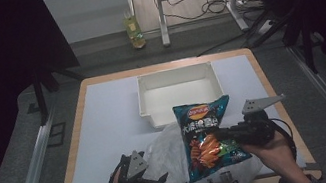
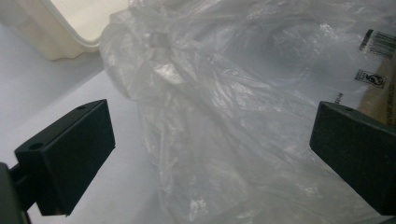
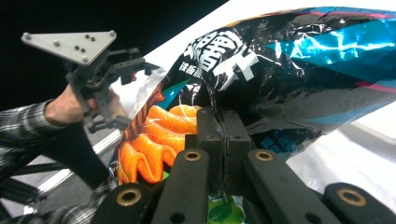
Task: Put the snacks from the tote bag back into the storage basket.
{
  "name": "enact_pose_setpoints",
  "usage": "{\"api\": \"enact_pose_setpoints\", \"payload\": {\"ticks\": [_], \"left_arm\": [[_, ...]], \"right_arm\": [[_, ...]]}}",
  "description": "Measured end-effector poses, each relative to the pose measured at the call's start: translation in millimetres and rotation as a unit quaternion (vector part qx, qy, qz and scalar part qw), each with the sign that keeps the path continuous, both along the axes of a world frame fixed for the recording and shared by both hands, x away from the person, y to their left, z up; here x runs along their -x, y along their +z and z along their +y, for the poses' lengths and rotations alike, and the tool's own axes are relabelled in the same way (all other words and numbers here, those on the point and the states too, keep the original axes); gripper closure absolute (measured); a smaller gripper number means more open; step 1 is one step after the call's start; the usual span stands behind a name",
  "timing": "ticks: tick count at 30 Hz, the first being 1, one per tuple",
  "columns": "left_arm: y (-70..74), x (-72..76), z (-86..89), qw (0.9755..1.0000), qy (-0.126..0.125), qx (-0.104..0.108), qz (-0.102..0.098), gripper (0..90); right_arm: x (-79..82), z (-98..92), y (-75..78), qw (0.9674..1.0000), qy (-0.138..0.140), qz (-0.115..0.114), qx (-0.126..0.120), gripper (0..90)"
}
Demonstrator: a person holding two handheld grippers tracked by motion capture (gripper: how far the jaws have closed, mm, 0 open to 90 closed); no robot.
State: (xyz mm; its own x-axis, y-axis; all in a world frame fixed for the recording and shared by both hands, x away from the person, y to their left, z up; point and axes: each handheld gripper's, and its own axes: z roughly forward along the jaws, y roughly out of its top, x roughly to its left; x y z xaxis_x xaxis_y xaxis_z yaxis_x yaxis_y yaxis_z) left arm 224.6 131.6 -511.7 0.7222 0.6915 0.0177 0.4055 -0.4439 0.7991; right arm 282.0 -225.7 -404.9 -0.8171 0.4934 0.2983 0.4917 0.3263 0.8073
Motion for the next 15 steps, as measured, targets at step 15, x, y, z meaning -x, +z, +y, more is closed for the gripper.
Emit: {"api": "enact_pose_setpoints", "payload": {"ticks": [15], "left_arm": [[0.6,0.8,4.7,0.9998,0.002,0.005,-0.021,0.0]], "right_arm": [[-37.3,10.4,-1.1,0.9993,-0.015,-0.025,-0.023,88.5]]}}
